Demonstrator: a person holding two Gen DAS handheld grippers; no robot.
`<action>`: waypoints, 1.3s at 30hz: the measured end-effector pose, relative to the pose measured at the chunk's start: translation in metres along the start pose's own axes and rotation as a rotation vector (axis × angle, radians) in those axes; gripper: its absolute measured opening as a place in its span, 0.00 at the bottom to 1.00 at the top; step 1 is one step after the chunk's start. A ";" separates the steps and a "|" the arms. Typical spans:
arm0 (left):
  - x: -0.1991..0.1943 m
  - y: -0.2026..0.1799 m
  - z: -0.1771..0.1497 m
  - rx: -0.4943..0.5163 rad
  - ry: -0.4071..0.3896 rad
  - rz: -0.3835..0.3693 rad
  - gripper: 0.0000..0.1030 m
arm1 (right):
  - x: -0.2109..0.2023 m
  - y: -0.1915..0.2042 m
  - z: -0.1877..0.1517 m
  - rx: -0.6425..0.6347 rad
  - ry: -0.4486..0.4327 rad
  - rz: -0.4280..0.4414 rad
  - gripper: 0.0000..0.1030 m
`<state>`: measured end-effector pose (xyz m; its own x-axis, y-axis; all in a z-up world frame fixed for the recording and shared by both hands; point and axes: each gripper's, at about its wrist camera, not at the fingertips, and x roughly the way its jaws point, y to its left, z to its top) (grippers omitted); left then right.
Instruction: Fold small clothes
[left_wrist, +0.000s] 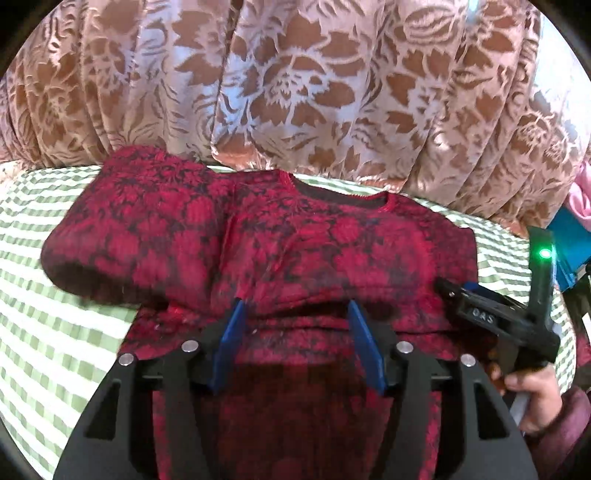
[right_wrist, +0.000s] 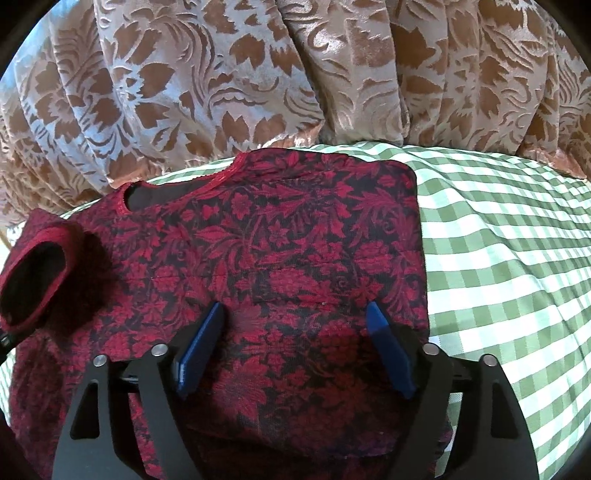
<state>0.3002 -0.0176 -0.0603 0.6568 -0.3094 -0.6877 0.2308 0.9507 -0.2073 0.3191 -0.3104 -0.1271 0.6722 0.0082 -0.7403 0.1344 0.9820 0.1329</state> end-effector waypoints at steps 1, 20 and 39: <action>-0.005 0.000 -0.005 0.003 -0.006 0.005 0.56 | -0.002 0.000 0.002 -0.001 0.006 0.004 0.81; -0.037 0.070 -0.058 -0.195 0.012 0.048 0.54 | -0.029 0.115 0.005 0.048 0.022 0.343 0.12; -0.043 0.078 -0.053 -0.217 0.041 0.041 0.54 | -0.036 -0.051 -0.008 0.254 -0.002 0.110 0.09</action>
<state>0.2521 0.0714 -0.0839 0.6317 -0.2731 -0.7256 0.0418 0.9466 -0.3198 0.2820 -0.3596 -0.1125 0.6945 0.1111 -0.7109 0.2385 0.8966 0.3732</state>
